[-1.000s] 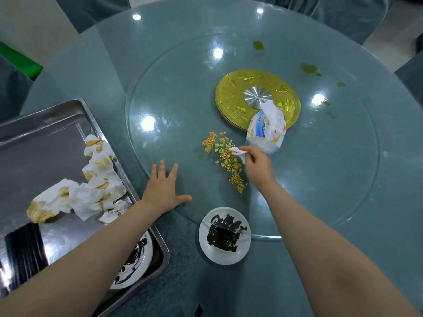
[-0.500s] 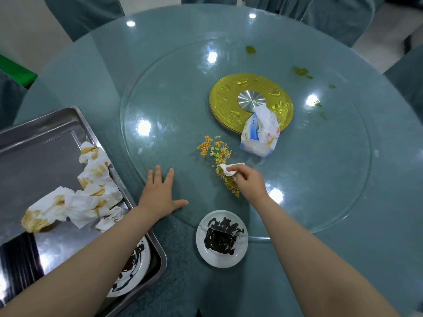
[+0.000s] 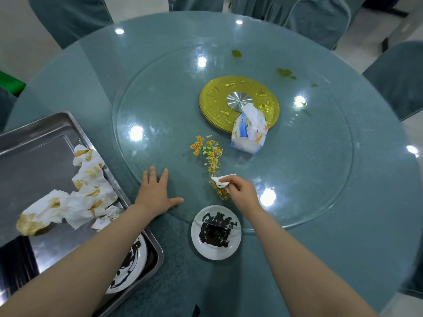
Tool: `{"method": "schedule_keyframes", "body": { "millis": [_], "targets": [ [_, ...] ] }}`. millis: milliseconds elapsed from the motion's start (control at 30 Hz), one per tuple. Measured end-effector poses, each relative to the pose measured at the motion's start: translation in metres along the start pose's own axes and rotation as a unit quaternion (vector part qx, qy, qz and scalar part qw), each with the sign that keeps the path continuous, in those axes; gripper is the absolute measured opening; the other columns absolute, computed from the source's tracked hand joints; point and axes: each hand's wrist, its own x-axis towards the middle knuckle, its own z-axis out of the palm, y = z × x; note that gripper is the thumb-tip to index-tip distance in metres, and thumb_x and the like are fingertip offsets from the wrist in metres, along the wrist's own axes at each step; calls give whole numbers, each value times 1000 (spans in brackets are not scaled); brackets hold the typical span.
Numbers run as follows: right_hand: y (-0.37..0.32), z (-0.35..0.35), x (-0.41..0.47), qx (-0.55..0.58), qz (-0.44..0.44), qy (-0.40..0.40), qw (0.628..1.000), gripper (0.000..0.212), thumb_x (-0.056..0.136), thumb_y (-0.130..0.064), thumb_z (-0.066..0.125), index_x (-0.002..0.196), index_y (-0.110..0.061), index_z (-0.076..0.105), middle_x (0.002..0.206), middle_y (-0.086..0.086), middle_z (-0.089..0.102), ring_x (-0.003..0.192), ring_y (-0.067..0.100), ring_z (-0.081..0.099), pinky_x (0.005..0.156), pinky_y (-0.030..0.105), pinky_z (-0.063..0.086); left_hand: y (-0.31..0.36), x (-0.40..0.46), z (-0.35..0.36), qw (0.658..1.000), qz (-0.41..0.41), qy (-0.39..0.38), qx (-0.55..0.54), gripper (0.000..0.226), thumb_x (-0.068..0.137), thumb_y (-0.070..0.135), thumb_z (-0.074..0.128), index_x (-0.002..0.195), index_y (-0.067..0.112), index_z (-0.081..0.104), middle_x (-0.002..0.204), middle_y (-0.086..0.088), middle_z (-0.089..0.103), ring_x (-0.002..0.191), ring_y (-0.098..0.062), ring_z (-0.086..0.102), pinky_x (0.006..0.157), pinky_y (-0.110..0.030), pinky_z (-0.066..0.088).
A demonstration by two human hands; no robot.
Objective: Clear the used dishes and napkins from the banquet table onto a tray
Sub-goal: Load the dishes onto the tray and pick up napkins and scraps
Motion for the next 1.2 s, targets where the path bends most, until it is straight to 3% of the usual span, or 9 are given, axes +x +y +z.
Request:
{"method": "schedule_keyframes", "body": {
  "millis": [133,333,500,633,767,900,1067,1200],
  "targets": [
    [4,3,-12,11,7,3,1000,32,94,-7,51,91,-29,74,87,6,71,66,14,51,60,26,41,0,0,0,1000,1,-6,5,113,76,75,54,154,21,-7,159,-21,-13,146,-42,-8,120,-49,8],
    [4,6,-33,18,16,2,1000,30,95,-9,51,93,-29,74,89,-1,71,65,13,52,56,19,41,0,-2,-2,1000,4,-10,4,113,76,75,55,154,21,-7,159,-21,-12,146,-42,-8,119,-49,8],
    [8,9,-47,12,14,4,1000,32,94,-11,52,90,-35,73,92,-7,72,86,31,63,72,42,53,1,-3,-4,1000,6,-15,13,112,77,75,53,154,20,-7,159,-21,-12,146,-42,-8,119,-48,8],
    [12,10,-57,5,21,3,1000,34,95,-14,50,88,-39,72,88,-3,71,75,31,59,63,31,45,2,-3,-4,1000,4,-15,14,112,77,75,53,154,20,-6,159,-21,-12,146,-42,-8,119,-49,8],
    [13,10,-68,14,28,4,1000,34,94,-13,49,88,-38,72,88,1,71,68,20,53,63,29,43,4,-4,-2,1000,6,-13,14,112,77,76,52,154,20,-6,159,-22,-12,146,-42,-7,119,-49,8],
    [13,10,-77,37,31,4,999,34,93,-12,50,88,-36,72,91,-2,71,87,31,62,74,40,52,5,-4,0,1000,7,-12,22,112,77,77,51,154,20,-7,159,-23,-11,146,-43,-7,119,-49,7],
    [13,14,-92,58,45,4,997,34,94,-10,49,89,-34,73,95,-1,71,75,15,57,72,26,47,4,-4,0,1000,9,-11,22,112,77,77,51,154,20,-6,159,-23,-11,146,-43,-7,119,-49,7],
    [16,20,-100,82,52,1,995,36,93,-10,50,87,-37,73,95,-2,72,93,25,62,83,35,51,3,-4,-1,1000,10,-11,25,112,77,77,51,154,20,-6,159,-23,-11,146,-43,-7,119,-49,7]
  ]
}}
